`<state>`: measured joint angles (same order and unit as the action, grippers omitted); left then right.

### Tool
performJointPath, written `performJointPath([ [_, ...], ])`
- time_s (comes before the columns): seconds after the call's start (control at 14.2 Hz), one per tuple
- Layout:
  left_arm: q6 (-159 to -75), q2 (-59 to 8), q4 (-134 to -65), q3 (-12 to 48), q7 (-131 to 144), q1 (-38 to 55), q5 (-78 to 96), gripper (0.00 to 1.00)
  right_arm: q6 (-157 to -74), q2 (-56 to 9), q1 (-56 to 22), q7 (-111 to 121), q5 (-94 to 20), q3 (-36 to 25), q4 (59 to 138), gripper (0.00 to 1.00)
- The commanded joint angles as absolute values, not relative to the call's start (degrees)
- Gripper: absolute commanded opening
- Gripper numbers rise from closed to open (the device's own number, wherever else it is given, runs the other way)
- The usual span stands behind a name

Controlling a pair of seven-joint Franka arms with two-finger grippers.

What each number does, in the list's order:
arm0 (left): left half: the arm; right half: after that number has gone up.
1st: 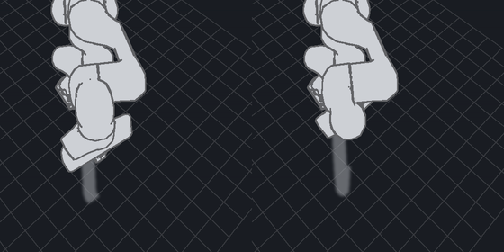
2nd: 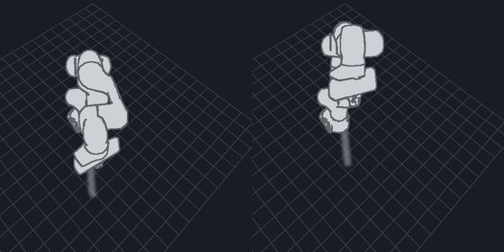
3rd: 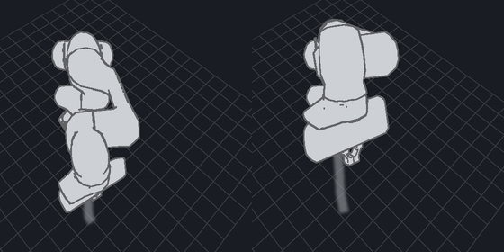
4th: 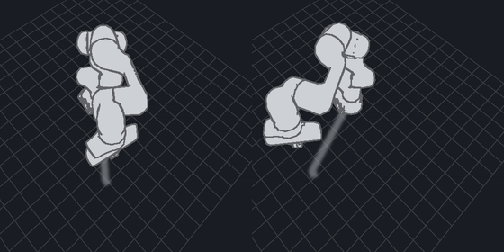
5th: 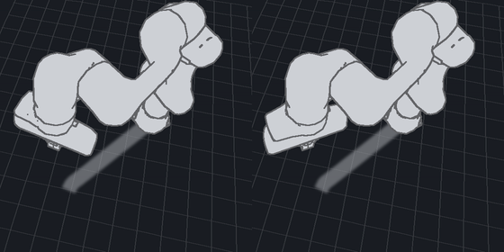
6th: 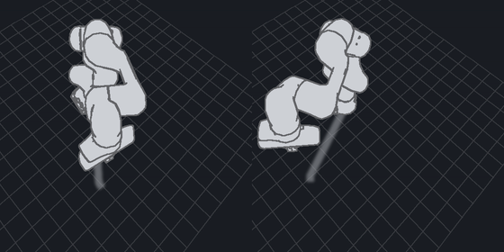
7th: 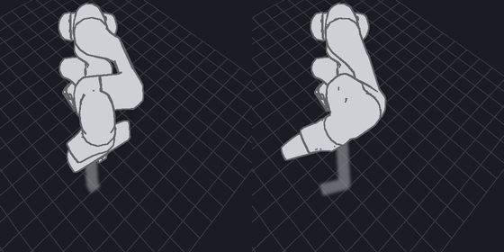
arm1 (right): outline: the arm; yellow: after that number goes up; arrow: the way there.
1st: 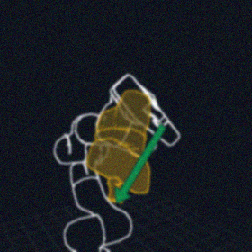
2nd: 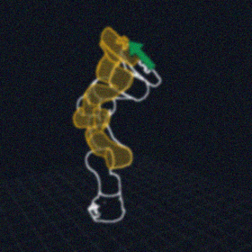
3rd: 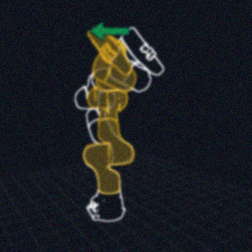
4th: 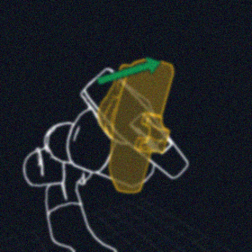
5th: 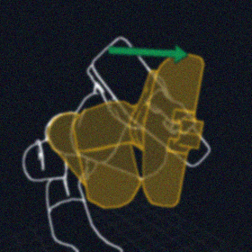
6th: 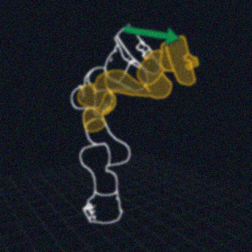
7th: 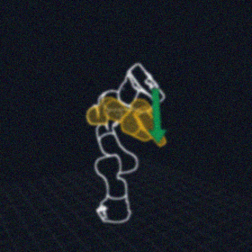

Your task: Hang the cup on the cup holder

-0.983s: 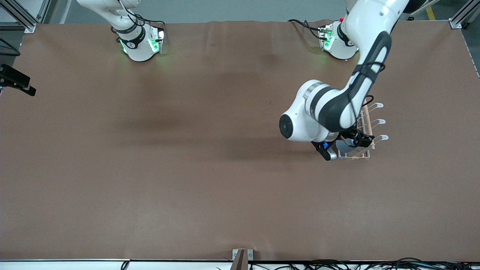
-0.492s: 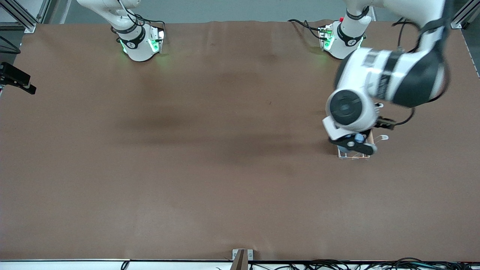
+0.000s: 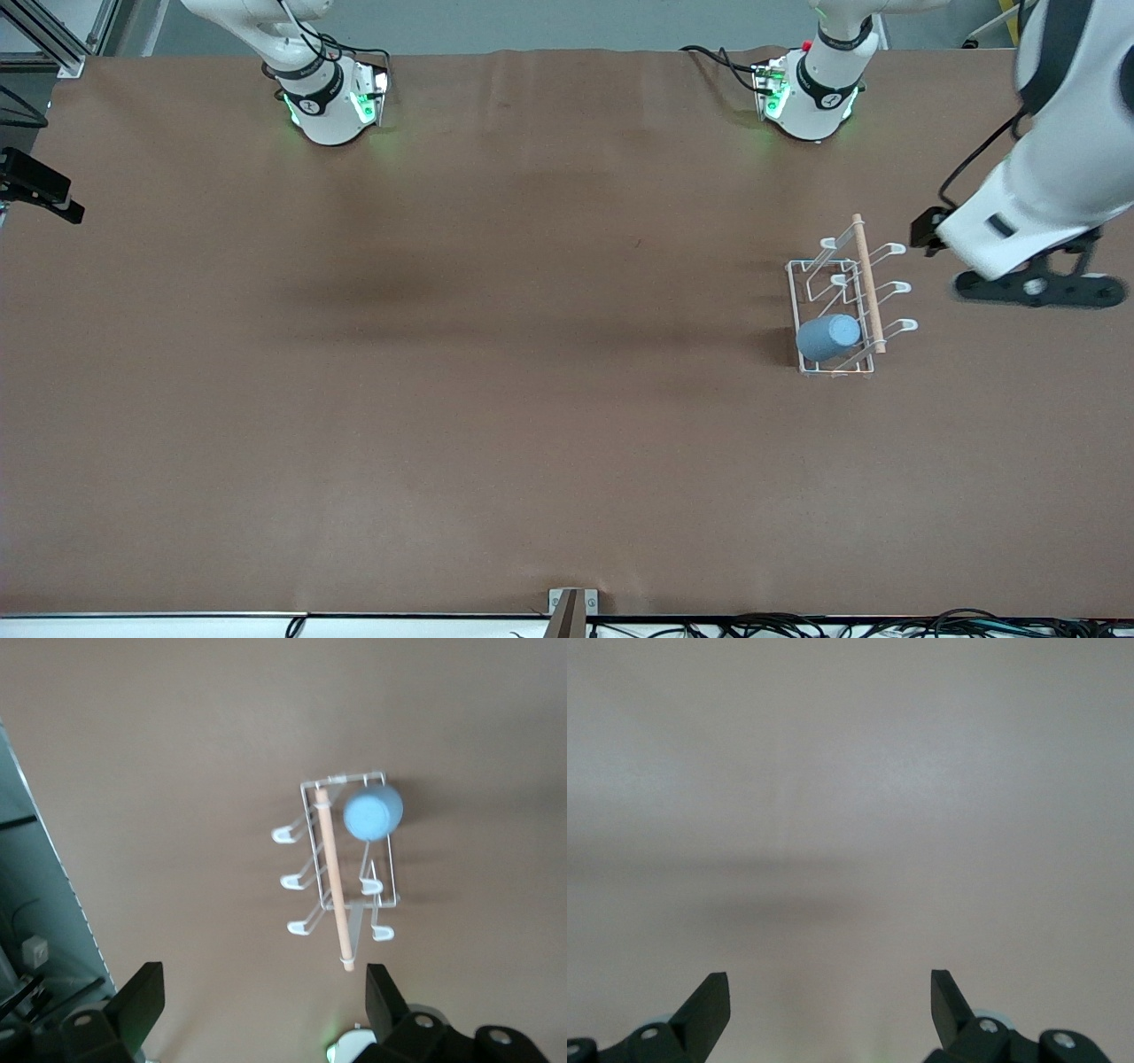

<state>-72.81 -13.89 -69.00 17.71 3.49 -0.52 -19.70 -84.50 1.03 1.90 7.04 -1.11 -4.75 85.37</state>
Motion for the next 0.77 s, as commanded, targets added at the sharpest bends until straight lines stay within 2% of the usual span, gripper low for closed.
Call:
performJointPath([
  [0.0, -73.7, -10.4, -69.4, 17.8, 3.6, -2.9, -16.8, 1.0, -84.8, 1.9, 2.3, 6.1, -0.3, -4.5, 86.4, 1.0],
  [0.14, -73.7, -9.6, -69.6, 17.8, 3.8, -5.8, -13.0, 1.0, -84.8, 1.7, 2.2, 6.1, -0.4, -4.4, 86.4, 1.0],
  [0.63, -74.3, -8.2, -70.1, 17.3, 4.9, -7.5, -5.5, 1.0, -85.1, 1.7, 2.0, 6.1, -0.4, -4.1, 86.5, 1.0],
  [0.7, -75.7, -7.4, -71.2, 15.5, 4.7, -7.1, -4.7, 1.0, -85.1, 1.6, 2.0, 6.0, -0.4, -4.1, 86.5, 1.0],
])
